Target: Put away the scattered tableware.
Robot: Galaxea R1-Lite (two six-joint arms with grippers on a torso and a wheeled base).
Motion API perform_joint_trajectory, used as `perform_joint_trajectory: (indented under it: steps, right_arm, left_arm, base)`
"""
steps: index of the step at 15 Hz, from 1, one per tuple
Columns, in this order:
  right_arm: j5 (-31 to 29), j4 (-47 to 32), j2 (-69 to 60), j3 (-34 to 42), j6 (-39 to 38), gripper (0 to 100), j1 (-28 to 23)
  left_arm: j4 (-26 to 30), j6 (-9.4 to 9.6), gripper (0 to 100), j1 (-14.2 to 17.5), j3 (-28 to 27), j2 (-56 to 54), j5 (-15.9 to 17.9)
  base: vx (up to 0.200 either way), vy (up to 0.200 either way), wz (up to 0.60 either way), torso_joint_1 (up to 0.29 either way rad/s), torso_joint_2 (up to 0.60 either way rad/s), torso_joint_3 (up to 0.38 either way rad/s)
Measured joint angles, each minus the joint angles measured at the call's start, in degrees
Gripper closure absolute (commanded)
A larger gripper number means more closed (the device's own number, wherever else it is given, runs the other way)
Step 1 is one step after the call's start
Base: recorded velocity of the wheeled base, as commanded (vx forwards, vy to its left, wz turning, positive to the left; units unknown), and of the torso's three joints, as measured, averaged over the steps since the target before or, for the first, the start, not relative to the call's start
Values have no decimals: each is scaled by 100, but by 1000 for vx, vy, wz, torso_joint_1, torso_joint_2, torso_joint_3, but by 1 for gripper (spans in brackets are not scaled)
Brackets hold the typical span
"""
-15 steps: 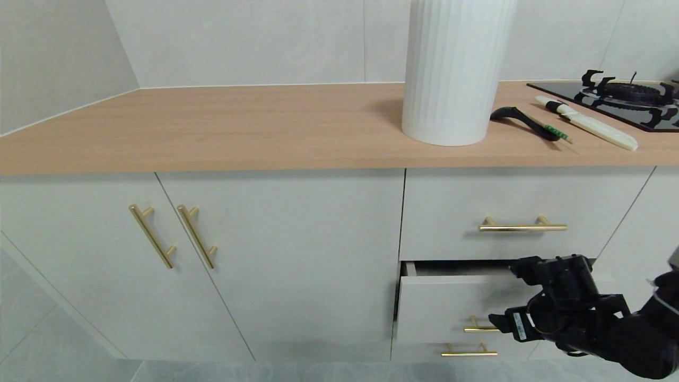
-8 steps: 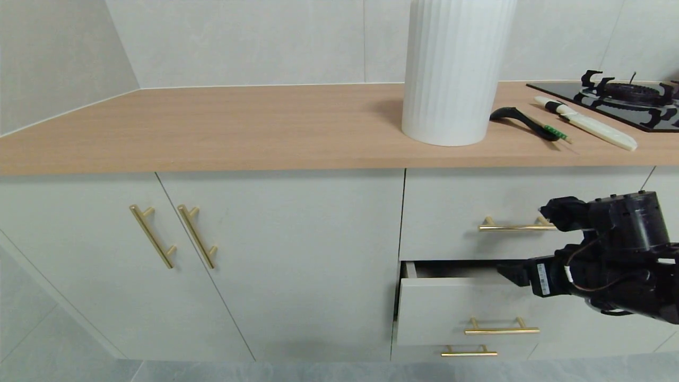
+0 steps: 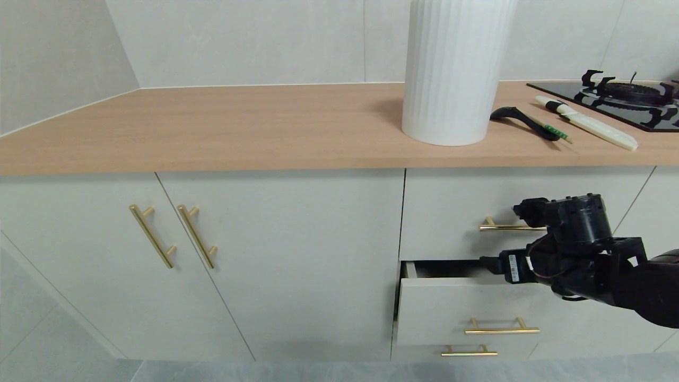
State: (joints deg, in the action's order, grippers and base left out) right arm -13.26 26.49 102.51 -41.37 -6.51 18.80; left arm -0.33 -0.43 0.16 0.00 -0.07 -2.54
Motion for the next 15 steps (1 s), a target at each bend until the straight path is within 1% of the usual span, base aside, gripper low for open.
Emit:
perform_joint_trajectory:
  steps: [4, 9, 12, 15]
  right_arm:
    - [-37, 66, 333, -2, -55, 0, -4]
    - [-171, 534, 708, 17, -57, 0, -15]
    - [-171, 499, 746, 26, -51, 0, -20]
    - [-162, 90, 669, 26, -40, 0, -23]
  left_arm:
    - [1, 2, 0, 0, 0, 0, 0]
    - [0, 0, 0, 0, 0, 0, 0]
    - [1, 0, 0, 0, 0, 0, 2]
    - [1, 0, 0, 0, 0, 0, 2]
  base:
    - [0, 0, 0, 0, 0, 0]
    - [0, 0, 0, 0, 0, 0]
    - [0, 0, 0, 0, 0, 0]
    - [0, 0, 0, 0, 0, 0]
